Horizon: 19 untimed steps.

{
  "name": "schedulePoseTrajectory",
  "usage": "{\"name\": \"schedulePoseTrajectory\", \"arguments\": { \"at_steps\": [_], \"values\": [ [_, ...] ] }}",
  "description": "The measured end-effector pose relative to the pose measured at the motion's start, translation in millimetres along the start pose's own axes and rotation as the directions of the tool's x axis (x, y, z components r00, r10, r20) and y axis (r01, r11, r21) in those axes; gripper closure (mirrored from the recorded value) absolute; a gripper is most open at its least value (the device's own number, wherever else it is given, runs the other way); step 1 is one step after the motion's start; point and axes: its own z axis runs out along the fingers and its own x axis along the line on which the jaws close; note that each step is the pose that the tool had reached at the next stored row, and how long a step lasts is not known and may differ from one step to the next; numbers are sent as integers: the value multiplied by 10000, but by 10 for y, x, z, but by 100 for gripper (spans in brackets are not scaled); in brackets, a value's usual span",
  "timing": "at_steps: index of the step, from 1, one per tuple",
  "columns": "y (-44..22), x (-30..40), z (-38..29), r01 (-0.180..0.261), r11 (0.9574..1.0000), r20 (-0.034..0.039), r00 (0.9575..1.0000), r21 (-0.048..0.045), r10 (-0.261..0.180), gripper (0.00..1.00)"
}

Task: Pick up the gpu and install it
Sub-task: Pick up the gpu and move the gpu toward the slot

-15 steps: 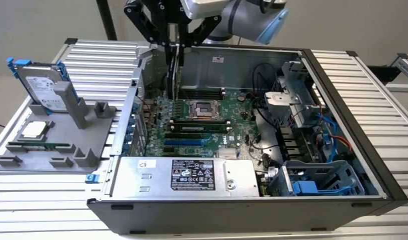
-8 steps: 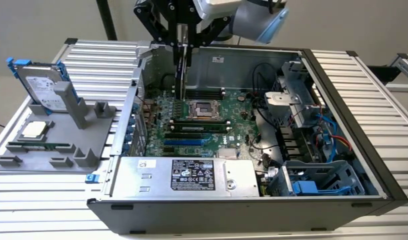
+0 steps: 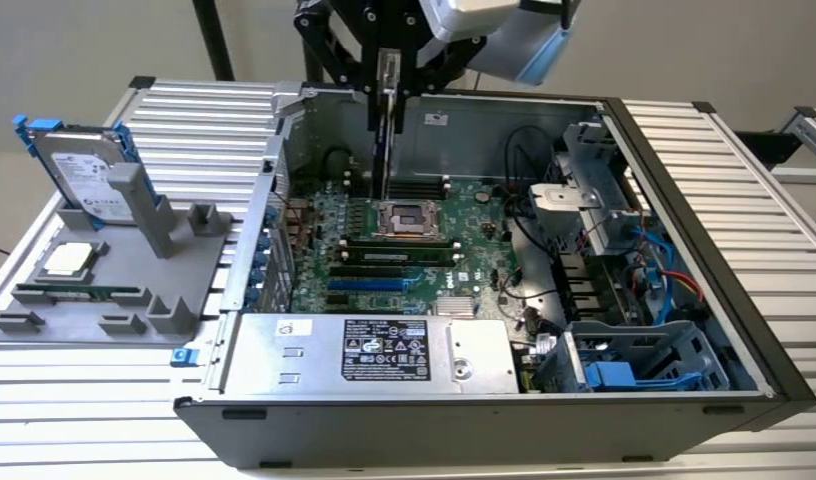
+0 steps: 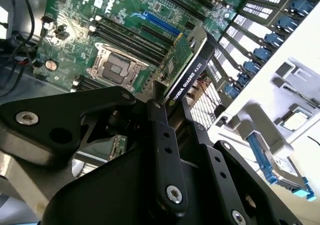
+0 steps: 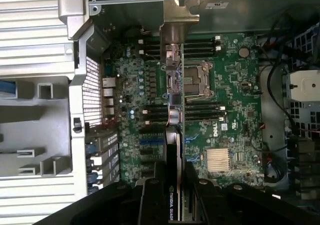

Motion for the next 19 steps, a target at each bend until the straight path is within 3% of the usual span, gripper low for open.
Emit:
{"name": "schedulePoseTrajectory", "arguments": {
  "at_steps": [19],
  "values": [
    [32,-445,-3,-9,10000,-129,9999,10,9,100]
  ]
}}
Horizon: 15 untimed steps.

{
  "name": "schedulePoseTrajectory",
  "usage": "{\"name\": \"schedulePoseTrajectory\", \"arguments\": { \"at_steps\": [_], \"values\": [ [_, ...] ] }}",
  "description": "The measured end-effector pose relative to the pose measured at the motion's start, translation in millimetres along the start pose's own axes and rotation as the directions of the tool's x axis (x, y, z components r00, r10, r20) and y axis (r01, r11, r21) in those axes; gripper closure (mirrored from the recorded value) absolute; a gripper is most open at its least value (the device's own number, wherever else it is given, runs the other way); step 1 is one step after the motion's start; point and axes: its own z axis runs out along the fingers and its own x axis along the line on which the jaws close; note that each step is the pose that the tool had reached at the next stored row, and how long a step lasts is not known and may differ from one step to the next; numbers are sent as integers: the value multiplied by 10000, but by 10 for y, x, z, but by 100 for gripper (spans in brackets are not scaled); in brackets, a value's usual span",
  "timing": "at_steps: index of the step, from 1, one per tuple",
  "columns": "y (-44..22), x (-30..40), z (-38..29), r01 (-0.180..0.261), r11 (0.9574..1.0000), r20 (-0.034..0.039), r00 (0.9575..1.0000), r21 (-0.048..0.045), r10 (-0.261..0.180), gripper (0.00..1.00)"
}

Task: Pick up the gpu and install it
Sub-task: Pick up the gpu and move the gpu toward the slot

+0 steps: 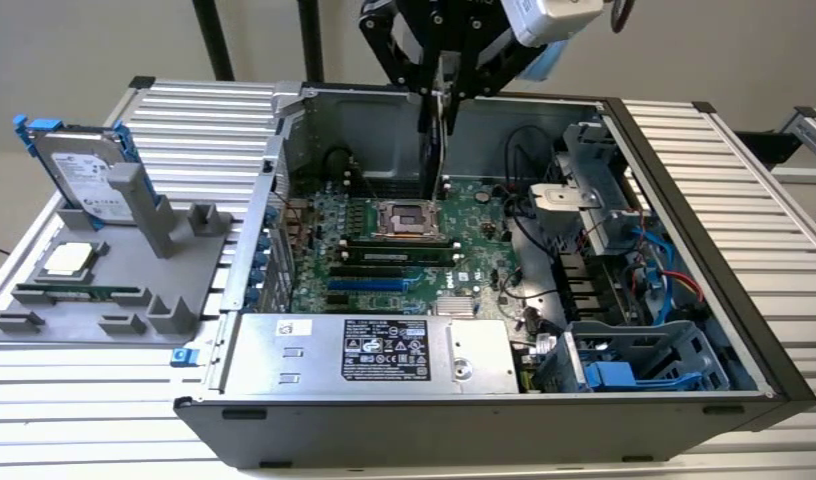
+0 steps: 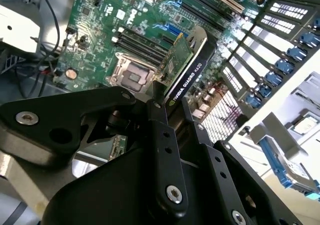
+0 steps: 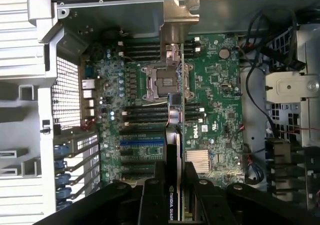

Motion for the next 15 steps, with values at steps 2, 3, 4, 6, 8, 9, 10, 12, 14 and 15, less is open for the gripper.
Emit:
{"name": "schedulePoseTrajectory", "arguments": {
  "at_steps": [2,3,4,6,8,9,10,12,14,15],
  "values": [
    [4,-47,-1,-2,10000,-12,10000,0,2,100],
    [5,-73,-1,-2,10000,-20,10000,1,2,100],
    [7,-96,-2,-3,10000,-25,10000,2,3,100],
    [10,-144,-3,-3,10000,-38,10000,3,3,100],
    [14,-191,-3,-5,10000,-50,10000,3,5,100],
    [15,-214,-3,-5,10000,-56,10000,3,5,100],
    [17,-236,-5,-6,10000,-62,10000,5,6,100],
    [20,-278,-5,-5,10000,-71,10000,5,5,100],
    [22,-305,-6,-6,10000,-75,10000,5,6,100],
    [22,-305,-6,-6,10000,-75,10000,5,6,100]
  ]
}}
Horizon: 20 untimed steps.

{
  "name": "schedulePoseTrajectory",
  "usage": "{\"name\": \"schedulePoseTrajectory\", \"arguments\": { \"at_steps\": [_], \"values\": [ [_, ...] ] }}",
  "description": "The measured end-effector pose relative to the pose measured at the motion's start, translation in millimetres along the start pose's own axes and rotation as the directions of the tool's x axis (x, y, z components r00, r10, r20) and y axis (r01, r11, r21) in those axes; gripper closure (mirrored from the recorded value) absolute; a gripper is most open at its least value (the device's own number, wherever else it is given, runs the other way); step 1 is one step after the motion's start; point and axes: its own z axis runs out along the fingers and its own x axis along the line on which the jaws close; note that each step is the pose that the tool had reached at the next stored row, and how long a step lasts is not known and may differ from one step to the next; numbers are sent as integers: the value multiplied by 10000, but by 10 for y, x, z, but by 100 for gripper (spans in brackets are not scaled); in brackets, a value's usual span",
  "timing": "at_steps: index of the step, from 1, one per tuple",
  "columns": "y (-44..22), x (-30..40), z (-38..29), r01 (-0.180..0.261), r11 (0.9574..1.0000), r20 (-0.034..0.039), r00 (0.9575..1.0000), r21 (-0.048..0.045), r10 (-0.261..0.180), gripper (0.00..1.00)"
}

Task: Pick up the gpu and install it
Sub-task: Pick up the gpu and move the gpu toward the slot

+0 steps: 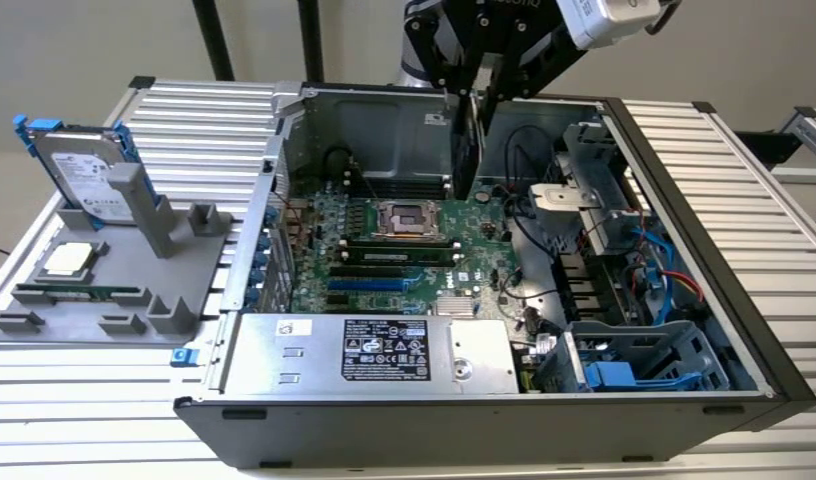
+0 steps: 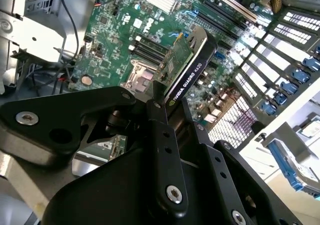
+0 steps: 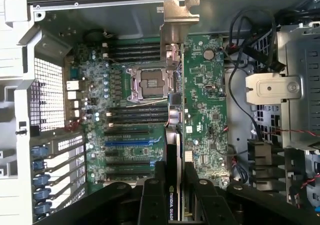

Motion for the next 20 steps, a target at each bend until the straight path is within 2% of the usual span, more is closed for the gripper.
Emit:
{"name": "schedulePoseTrajectory", "arguments": {
  "at_steps": [20],
  "values": [
    [0,3,0,0,10000,0,10000,0,0,100]
  ]
}}
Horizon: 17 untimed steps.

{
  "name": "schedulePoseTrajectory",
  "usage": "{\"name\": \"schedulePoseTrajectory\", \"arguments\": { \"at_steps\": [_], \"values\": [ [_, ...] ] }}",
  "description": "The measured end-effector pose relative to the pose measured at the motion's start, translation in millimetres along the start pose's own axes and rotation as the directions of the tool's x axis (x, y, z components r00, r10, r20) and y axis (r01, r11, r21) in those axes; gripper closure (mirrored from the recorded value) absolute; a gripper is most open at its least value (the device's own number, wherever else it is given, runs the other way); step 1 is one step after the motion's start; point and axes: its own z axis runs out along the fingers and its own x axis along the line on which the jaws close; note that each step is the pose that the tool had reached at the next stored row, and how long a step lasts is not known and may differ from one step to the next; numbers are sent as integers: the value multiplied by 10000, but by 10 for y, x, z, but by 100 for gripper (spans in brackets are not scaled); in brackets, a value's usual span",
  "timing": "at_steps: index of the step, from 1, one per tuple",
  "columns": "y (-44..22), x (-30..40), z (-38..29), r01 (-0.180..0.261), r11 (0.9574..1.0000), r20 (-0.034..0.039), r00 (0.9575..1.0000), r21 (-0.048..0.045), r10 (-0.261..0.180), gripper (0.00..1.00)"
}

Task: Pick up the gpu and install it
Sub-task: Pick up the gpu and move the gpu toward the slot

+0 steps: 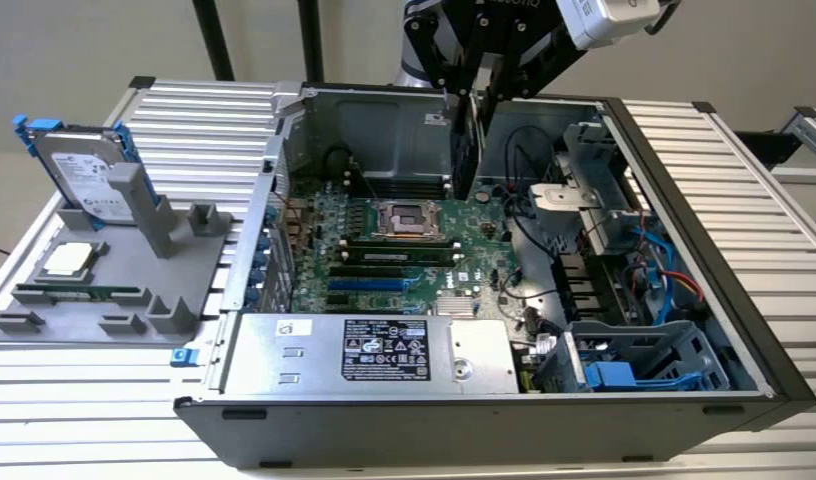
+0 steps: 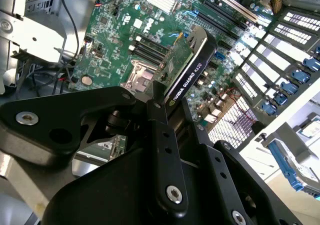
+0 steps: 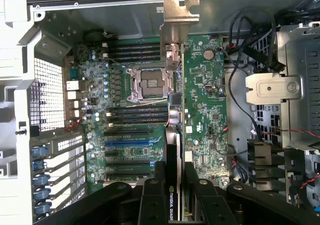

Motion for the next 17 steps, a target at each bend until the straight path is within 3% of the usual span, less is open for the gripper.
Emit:
{"name": "schedulePoseTrajectory", "arguments": {
  "at_steps": [17],
  "values": [
    [0,3,0,158,9999,-10,9999,4,-158,100]
  ]
}}
